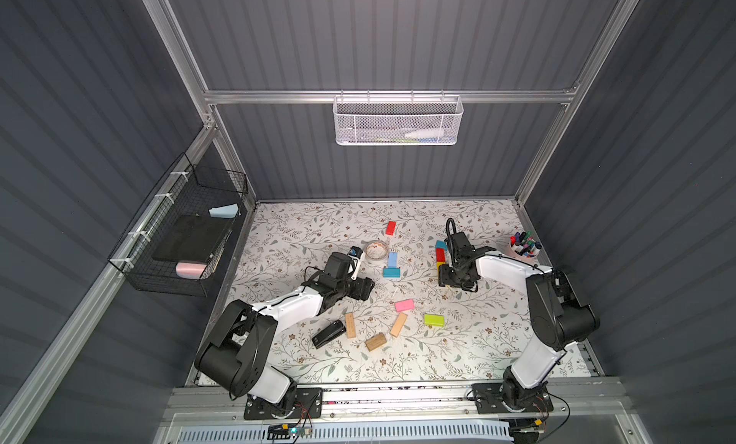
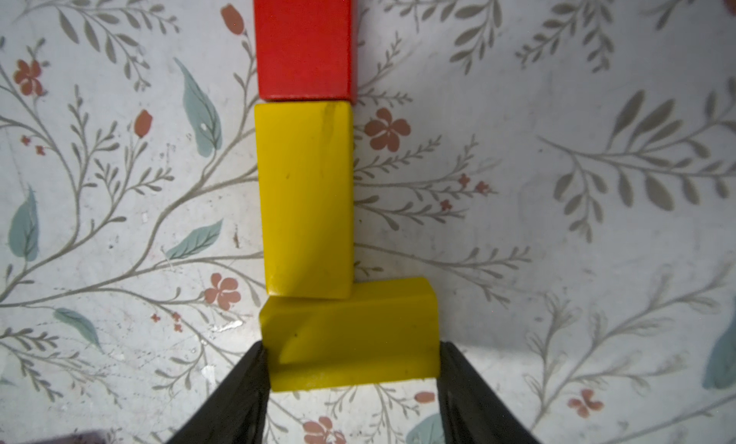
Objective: Assemble the letter c with building blocks
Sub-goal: Assemble the building block at the center of the board.
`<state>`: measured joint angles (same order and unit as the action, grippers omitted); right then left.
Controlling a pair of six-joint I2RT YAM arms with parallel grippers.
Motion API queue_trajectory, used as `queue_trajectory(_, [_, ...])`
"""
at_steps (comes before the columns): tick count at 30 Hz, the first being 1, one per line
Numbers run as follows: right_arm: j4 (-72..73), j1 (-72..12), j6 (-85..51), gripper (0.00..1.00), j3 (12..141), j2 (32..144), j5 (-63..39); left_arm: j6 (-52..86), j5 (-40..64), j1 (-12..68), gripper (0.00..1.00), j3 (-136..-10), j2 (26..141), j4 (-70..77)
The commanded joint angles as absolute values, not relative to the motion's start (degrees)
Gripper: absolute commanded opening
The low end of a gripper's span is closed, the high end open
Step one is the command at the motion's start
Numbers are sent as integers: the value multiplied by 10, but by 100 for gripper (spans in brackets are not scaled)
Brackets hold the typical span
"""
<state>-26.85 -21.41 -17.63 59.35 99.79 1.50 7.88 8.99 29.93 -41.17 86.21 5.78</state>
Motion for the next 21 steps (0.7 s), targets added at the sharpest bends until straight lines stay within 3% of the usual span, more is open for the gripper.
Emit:
queue_trajectory(1, [-277,-214,-181,63,594,1001,10,67,88,303,82,-424,863,43])
queue_trajectory(15, [-278,-215,-186,75,599,1002,11,68,87,303,83,-425,863,42])
queue_trajectory(21, [-281,-215,-192,76,599,979,6,68,85,303,82,-424,861,45])
